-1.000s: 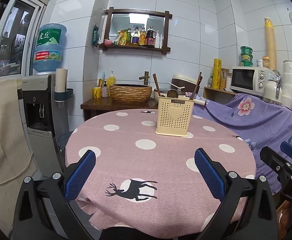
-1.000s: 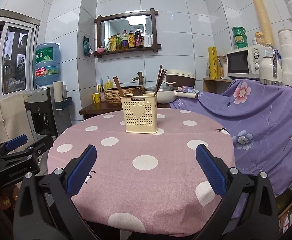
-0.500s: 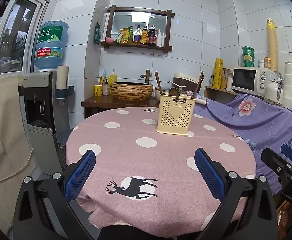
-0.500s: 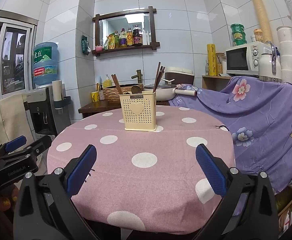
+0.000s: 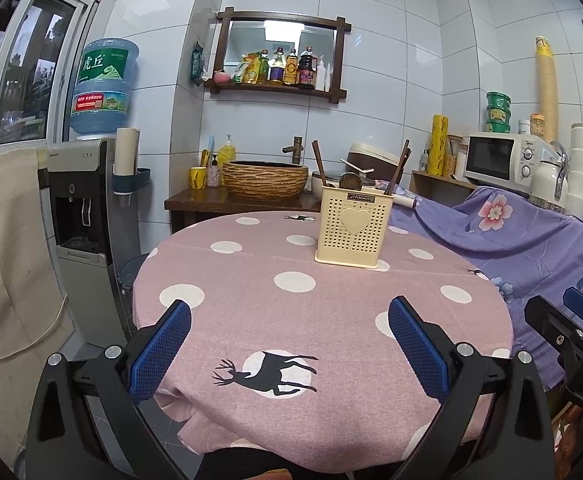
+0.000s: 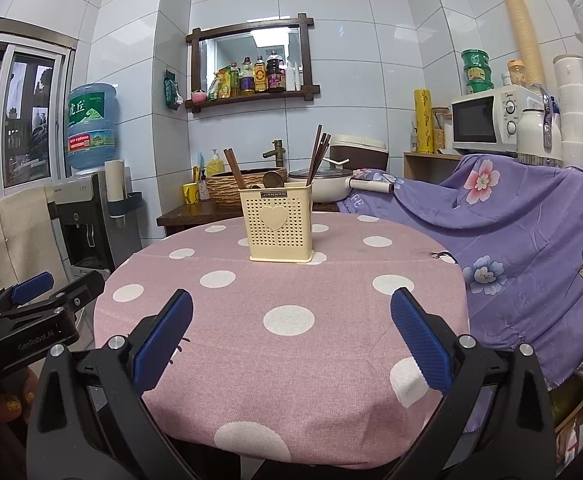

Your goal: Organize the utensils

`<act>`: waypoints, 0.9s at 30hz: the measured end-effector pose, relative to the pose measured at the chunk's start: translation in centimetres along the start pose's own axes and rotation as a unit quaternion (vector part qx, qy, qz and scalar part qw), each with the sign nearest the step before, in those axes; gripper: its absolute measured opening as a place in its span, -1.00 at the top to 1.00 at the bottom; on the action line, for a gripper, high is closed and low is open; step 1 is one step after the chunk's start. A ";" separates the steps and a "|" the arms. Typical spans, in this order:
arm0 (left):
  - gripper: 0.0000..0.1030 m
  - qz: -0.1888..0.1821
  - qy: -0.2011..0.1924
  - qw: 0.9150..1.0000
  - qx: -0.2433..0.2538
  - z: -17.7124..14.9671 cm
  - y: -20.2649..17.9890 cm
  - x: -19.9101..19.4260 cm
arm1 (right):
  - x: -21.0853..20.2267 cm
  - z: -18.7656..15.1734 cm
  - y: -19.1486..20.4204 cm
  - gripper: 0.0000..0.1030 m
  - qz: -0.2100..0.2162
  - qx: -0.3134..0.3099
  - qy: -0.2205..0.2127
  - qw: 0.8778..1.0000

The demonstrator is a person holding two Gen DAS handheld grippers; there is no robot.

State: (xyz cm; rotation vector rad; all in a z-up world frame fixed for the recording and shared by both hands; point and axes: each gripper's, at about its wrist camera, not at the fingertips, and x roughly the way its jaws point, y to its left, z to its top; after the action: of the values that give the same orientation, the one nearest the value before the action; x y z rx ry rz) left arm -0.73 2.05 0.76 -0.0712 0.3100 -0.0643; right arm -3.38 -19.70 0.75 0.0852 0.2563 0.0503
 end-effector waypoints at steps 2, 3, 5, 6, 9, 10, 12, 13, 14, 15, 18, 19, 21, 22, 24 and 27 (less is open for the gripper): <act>-0.88 0.004 0.000 1.000 0.002 0.0 0.0 0.0 | -0.1 0.0 0.0 -0.89 0.000 0.000 -0.002 1.000; -0.88 0.007 0.000 1.000 0.005 0.0 -0.1 0.0 | -0.1 0.0 0.0 -0.89 0.000 0.000 -0.002 1.000; -0.88 0.008 0.001 1.000 0.007 0.0 -0.1 0.0 | -0.1 -0.1 0.0 -0.89 0.000 0.000 -0.002 1.000; -0.88 0.006 0.002 1.000 0.008 0.0 -0.1 0.1 | -0.1 0.0 0.0 -0.89 0.000 0.000 -0.002 1.000; -0.88 0.005 0.002 1.000 0.009 0.0 -0.2 0.1 | -0.1 0.0 0.0 -0.89 0.000 0.000 -0.003 1.000; -0.88 0.004 0.002 1.000 0.008 0.0 -0.2 0.1 | -0.1 -0.1 0.0 -0.89 0.000 0.001 -0.003 1.000; -0.88 0.005 0.003 1.000 0.008 0.0 -0.3 0.1 | -0.1 0.0 -0.1 -0.89 0.000 0.001 -0.003 1.000; -0.88 0.007 0.004 1.000 0.008 0.0 -0.3 0.1 | -0.1 0.0 0.0 -0.89 0.000 0.001 -0.002 1.000; -0.88 0.008 0.005 1.000 0.008 0.0 -0.4 0.2 | -0.1 -0.1 0.0 -0.89 -0.001 0.002 -0.002 1.000; -0.88 0.008 0.005 1.000 0.007 -0.1 -0.4 0.2 | -0.2 0.0 0.0 -0.89 -0.001 0.002 -0.002 1.000; -0.88 0.011 0.006 1.000 0.008 -0.1 -0.4 0.3 | -0.3 -0.1 0.0 -0.89 -0.002 0.004 -0.003 1.000; -0.88 0.013 0.007 1.000 0.009 -0.2 -0.4 0.3 | -0.3 -0.1 0.0 -0.89 -0.003 0.004 -0.002 1.000; -0.88 0.016 0.010 1.000 0.011 -0.2 -0.5 0.4 | -0.3 -0.1 0.0 -0.89 -0.003 0.006 -0.002 1.000; -0.88 0.017 0.011 1.000 0.012 -0.2 -0.5 0.5 | -0.3 -0.1 -0.1 -0.89 -0.003 0.007 -0.002 1.000; -0.88 0.017 0.013 1.000 0.013 -0.2 -0.6 0.5 | -0.3 -0.1 -0.2 -0.89 -0.004 0.008 -0.002 1.000; -0.88 0.018 0.018 1.000 0.014 -0.3 -0.6 0.6 | -0.4 -0.1 -0.2 -0.89 -0.004 0.009 -0.002 1.000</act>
State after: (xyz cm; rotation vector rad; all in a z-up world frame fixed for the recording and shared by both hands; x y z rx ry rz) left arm -0.24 1.36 0.34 -0.0363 0.3453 -0.0340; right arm -3.75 -19.95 0.74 0.1028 0.2532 0.0392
